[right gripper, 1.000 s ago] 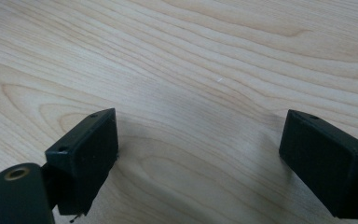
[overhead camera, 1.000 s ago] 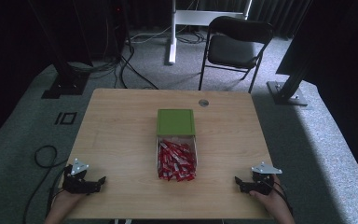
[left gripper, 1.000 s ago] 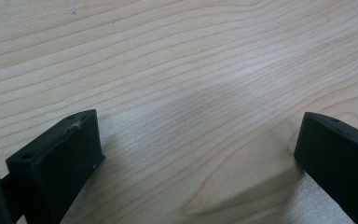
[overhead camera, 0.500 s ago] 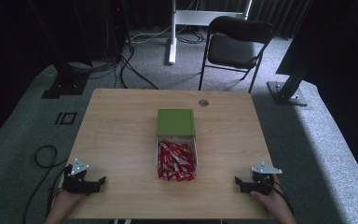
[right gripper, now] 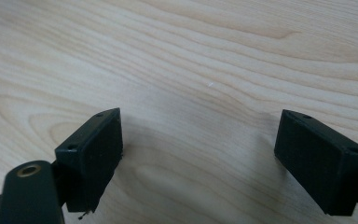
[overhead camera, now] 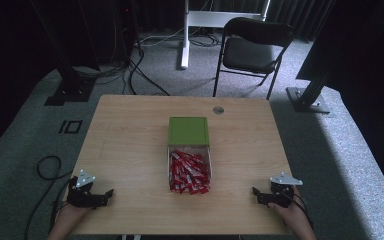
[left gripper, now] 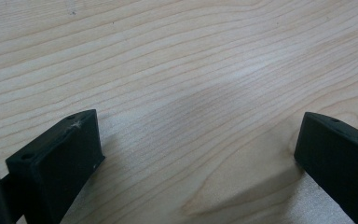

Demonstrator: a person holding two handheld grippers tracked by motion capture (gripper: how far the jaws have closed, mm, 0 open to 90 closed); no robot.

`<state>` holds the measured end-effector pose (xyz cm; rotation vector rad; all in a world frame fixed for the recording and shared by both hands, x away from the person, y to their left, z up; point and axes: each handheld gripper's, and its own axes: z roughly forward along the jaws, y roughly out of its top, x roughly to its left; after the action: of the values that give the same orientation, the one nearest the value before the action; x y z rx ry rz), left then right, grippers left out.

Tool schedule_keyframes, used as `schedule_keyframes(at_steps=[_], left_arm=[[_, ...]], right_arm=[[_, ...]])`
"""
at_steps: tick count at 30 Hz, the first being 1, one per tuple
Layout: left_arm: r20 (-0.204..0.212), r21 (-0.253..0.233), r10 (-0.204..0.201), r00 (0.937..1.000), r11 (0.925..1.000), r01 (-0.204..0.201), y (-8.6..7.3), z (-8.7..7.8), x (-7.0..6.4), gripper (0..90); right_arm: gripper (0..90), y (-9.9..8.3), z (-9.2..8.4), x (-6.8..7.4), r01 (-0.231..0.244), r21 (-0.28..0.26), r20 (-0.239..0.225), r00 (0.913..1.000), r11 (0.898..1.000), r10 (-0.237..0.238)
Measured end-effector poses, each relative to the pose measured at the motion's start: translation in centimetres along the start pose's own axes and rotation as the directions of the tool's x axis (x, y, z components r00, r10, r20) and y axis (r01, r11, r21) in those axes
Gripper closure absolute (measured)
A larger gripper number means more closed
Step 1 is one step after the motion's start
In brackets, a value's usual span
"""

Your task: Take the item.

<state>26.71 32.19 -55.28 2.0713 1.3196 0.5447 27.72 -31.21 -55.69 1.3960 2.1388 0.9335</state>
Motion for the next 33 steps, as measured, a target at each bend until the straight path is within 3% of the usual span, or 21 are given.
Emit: schedule_keyframes(at_steps=[5, 19, 33], left_arm=[[0.0, 0.0, 0.0, 1.0, 1.0, 0.0, 0.0, 0.0, 0.0, 1.4], [0.0, 0.0, 0.0, 1.0, 1.0, 0.0, 0.0, 0.0, 0.0, 1.4], [0.0, 0.0, 0.0, 1.0, 1.0, 0.0, 0.0, 0.0, 0.0, 1.4]], right_arm=[[14.8, 1.0, -0.3, 0.1, -0.009, -0.029, 0.004, 1.0, 1.0, 0.009], [13.0, 3.8, -1.8, 0.9, -0.014, -0.085, -0.039, 0.9992, 0.996, 0.01], [13.0, 6.9, -3.4, 2.9, 0.031, -0.153, -0.074, 0.9963, 0.988, -0.042]])
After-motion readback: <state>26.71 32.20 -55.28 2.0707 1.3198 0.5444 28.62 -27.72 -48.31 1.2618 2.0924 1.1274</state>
